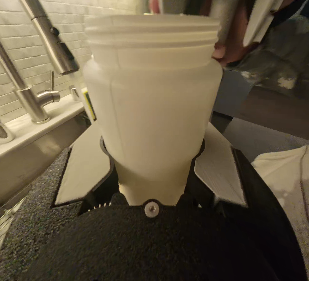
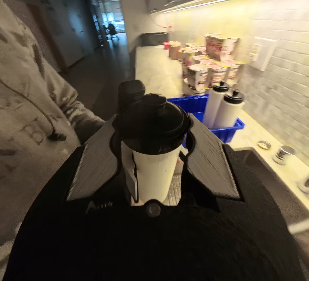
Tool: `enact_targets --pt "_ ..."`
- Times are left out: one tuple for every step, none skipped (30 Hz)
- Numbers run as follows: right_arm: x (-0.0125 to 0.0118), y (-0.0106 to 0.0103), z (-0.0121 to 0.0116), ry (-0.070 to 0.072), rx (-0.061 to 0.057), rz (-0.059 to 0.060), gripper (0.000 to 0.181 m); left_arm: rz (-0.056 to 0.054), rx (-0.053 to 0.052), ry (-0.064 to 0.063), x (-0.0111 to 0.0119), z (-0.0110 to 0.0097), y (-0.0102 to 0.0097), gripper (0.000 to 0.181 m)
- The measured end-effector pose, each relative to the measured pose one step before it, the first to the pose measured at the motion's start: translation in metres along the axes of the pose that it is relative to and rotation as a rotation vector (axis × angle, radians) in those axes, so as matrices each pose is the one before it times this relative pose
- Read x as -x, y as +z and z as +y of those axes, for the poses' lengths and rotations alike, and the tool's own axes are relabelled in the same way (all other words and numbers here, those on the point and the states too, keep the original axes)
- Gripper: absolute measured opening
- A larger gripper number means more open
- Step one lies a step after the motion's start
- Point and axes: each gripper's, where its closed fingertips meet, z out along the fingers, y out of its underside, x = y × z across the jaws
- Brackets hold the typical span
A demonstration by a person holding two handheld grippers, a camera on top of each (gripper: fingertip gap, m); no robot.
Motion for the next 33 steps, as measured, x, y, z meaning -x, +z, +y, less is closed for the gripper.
enact_targets --pt "0.00509 0.00579 0.00038 -0.0073 0.0164 -0.0316 0.079 0.0147 -0.0069 0.0027 -0.00691 -0.00415 0.00014 0.103" --pt "0.00338 0.0046 0.00098 -0.0033 0.0129 -0.0198 0.079 0.0174 -0.002 0.0047 -0.00642 -0.00331 0.00028 0.103" --pt "0.00325 0.00369 0.00133 0.0032 0.0113 -0.018 0.079 0.0152 0.0 0.008 -0.00565 -0.00275 0.00018 0.103" --pt "0.00313 0.00302 0.00188 0.0015 0.0126 -0.0153 0.079 0.0105 -0.0003 0.0093 -0.0047 -0.0026 -0.00009 0.103" --pt "0.00288 0.0025 0.00272 -0.0045 0.0159 -0.0107 0.079 0.0106 -0.001 0.0082 -0.00416 -0.00253 -0.00037 0.103" --pt "0.00273 0.00146 0.00132 -0.0085 0.0065 -0.0068 0.079 0.0138 -0.0004 0.0047 -0.00394 -0.00242 -0.00058 0.103" --pt "0.00319 0.00068 0.00027 -0.0036 0.0015 -0.0121 0.079 0.0158 0.0007 0.0044 -0.00395 -0.00219 -0.00075 0.103" --pt "0.004 0.00001 -0.001 0.0046 -0.0075 -0.0186 0.079 0.0137 0.0017 0.007 -0.00366 -0.00194 -0.00069 0.103" --pt "0.00333 -0.00072 -0.00205 0.0029 -0.0145 -0.0148 0.079 0.0177 0.0036 0.0081 -0.00392 -0.00143 -0.00063 0.103" --pt "0.00247 -0.00087 -0.0017 -0.0008 -0.0127 -0.0098 0.079 0.0227 0.004 0.0005 -0.00404 -0.00145 -0.00072 0.103" --pt "0.00227 -0.00072 -0.00151 -0.0043 -0.0104 -0.0071 0.079 0.0221 0.005 -0.0029 -0.00373 -0.00117 -0.00056 0.103" --pt "0.0017 -0.00047 -0.0009 -0.0065 -0.0022 -0.0021 0.079 0.02 0.0059 -0.0031 -0.00344 -0.00079 -0.00023 0.103" --pt "0.00076 -0.00058 -0.0002 -0.0077 0.0072 0.0034 0.079 0.0175 0.0072 -0.0053 -0.00276 -0.00038 -0.0001 0.103" --pt "0.00056 -0.00089 0.0005 -0.0027 0.0173 0.0032 0.079 0.0113 0.0091 -0.0044 -0.00184 -0.00003 -0.00009 0.103" --pt "0.00033 -0.0011 0.00116 -0.0016 0.0274 0.0023 0.079 0.0033 0.0126 0.0002 -0.00087 0.00064 0.00004 0.103" --pt "0.00074 -0.00134 0.00177 -0.0079 0.0328 0.0016 0.079 0.0005 0.0151 0.0038 -0.00049 0.00104 0.00017 0.103" --pt "0.0011 -0.00142 0.00194 -0.0154 0.0336 0.0 0.079 0.0041 0.0144 0.0061 -0.00074 0.0012 0.00034 0.103" --pt "0.00154 -0.00149 0.00151 -0.0162 0.0279 -0.0042 0.079 0.0098 0.0133 0.0059 -0.00162 0.00112 0.00048 0.103" --pt "0.00263 -0.00126 0.00097 -0.0102 0.0235 -0.0143 0.078 0.0146 0.0068 0.0043 -0.00233 0.00035 0.00068 0.103" --pt "0.00245 -0.00159 0.00081 -0.0075 0.0225 -0.0177 0.078 0.0224 0.0071 0.0024 -0.00352 0.0003 0.00099 0.102" --pt "0.00231 -0.00195 0.0008 -0.0087 0.0234 -0.0204 0.078 0.0298 0.007 -0.0056 -0.0042 -0.00005 0.0011 0.102" --pt "0.00132 -0.00192 0.00031 -0.0065 0.0202 -0.0157 0.078 0.0374 0.0111 -0.0098 -0.00472 0.00029 0.00136 0.103" --pt "0.00201 -0.00131 0.00044 -0.0042 0.0227 -0.0184 0.078 0.027 0.0037 -0.0065 -0.00357 -0.00065 0.00121 0.102" --pt "0.002 -0.00096 -0.00016 -0.0022 0.0208 -0.0163 0.078 0.015 -0.0026 0.0022 -0.00229 -0.00137 0.00116 0.102" --pt "0.00129 -0.00093 0.00033 0.001 0.0239 -0.0137 0.078 0.0064 -0.0039 0.0056 -0.00115 -0.00174 0.00093 0.102" --pt "0.00073 -0.00102 0.00144 0.0019 0.0274 -0.0113 0.078 0.0026 0.0003 0.0049 -0.00044 -0.00116 0.00101 0.102" --pt "0.00023 -0.00099 0.00122 0.0031 0.0216 -0.0074 0.078 -0.0022 0.0029 0.0046 0.00045 -0.00065 0.00094 0.102" --pt "-0.00026 -0.00049 0.00086 0.004 0.013 -0.0024 0.078 -0.0033 0.0019 0.0037 0.00086 -0.00048 0.00079 0.103" --pt "-0.00118 -0.00039 0.00009 -0.0002 0.0034 0.0078 0.078 -0.0038 -0.0008 0.0016 0.00098 -0.00033 0.00038 0.102" --pt "-0.00142 0.00012 0.00033 0.0105 0.0019 0.0095 0.078 -0.0057 -0.0036 -0.0012 0.00137 -0.00042 0.00006 0.103" --pt "-0.0018 0.00018 0.00104 0.0095 0.0059 0.0145 0.078 -0.0069 0.0006 -0.0023 0.00133 0.0004 0.00011 0.103" --pt "-0.00266 0.00033 0.0021 0.012 0.0128 0.0228 0.078 -0.0152 0.0033 -0.0029 0.00241 0.00113 0.00021 0.102" --pt "-0.00306 0.00052 0.00324 0.0076 0.0222 0.03 0.078 -0.0254 0.0089 -0.0021 0.0036 0.00201 0.00038 0.102"
